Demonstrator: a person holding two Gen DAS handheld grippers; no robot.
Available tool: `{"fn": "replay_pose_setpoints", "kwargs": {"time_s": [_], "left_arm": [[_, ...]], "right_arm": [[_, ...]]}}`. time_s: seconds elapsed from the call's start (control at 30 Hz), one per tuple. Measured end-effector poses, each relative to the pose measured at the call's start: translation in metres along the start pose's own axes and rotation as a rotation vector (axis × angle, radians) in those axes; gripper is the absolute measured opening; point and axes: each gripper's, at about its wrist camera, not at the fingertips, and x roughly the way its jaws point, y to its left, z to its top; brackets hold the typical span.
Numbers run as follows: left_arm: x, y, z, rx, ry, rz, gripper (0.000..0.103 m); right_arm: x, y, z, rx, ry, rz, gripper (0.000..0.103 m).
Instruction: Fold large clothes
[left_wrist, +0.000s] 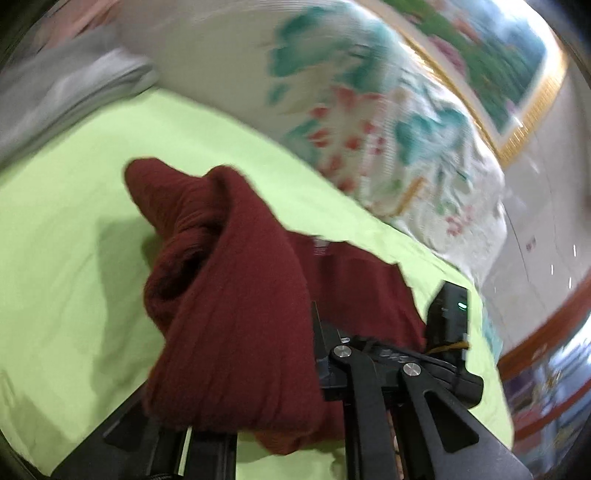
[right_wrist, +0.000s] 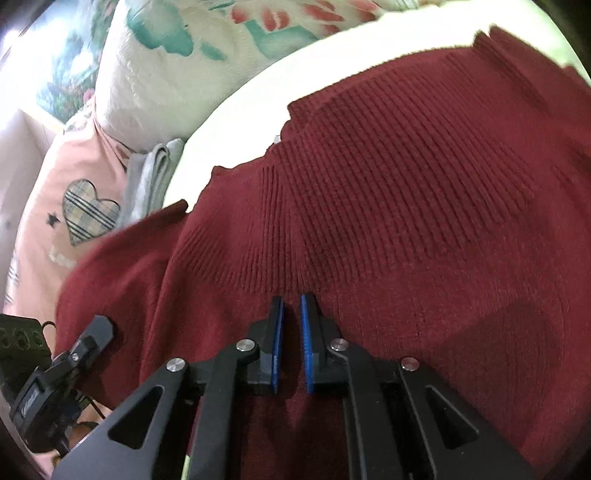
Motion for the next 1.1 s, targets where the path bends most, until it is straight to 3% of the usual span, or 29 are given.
{"fn": "replay_pose_setpoints", "kwargs": {"time_s": [0.07,0.13,0.2,0.3,0.43,0.53,0.67,0.83,0.97,1.0,1.07,1.1], "left_arm": [[0.008,-0.031,0.000,0.092,-0.001,-0.012,0.011],[0.019,-0.058,-0.004,0.162,0.013,-0.036,0.011],[0.037,-0.081,-0.014,0.222,0.049,-0.068,0.010],[0.074,-0.107,-0.039,0.289,0.119,-0.054,0.009],[0.097,-0.119,-0.066,0.359,0.155,-0.017,0.007],[0.096,-0.122,-0.069,0.388,0.140,-0.011,0.007],[0.091,-0.116,-0.062,0.353,0.137,-0.045,0.007],[0.081,-0.105,-0.055,0.314,0.122,-0.094,0.007],[0.079,-0.102,-0.056,0.331,0.124,-0.089,0.007],[0.080,-0.104,-0.055,0.337,0.125,-0.085,0.007],[0.080,-0.105,-0.055,0.342,0.127,-0.079,0.007],[0.079,-0.106,-0.054,0.342,0.127,-0.083,0.007]], "right_arm": [[-0.013,-0.013,0.004,0.075,0.006,0.064,0.009],[-0.043,-0.035,0.009,0.150,-0.047,0.099,0.009],[-0.073,-0.056,0.015,0.202,-0.105,0.136,0.012],[-0.104,-0.086,0.022,0.265,-0.145,0.180,0.014],[-0.114,-0.104,0.024,0.303,-0.146,0.226,0.053],[-0.112,-0.097,0.027,0.282,-0.130,0.253,0.063],[-0.099,-0.074,0.037,0.207,-0.077,0.241,0.071],[-0.066,-0.050,0.057,0.107,0.010,0.161,0.071],[-0.042,-0.038,0.077,0.046,0.066,0.162,0.070],[-0.038,-0.036,0.079,0.033,0.076,0.156,0.065],[-0.030,-0.035,0.084,0.028,0.103,0.120,0.020],[-0.028,-0.035,0.087,0.030,0.113,0.121,0.019]]}}
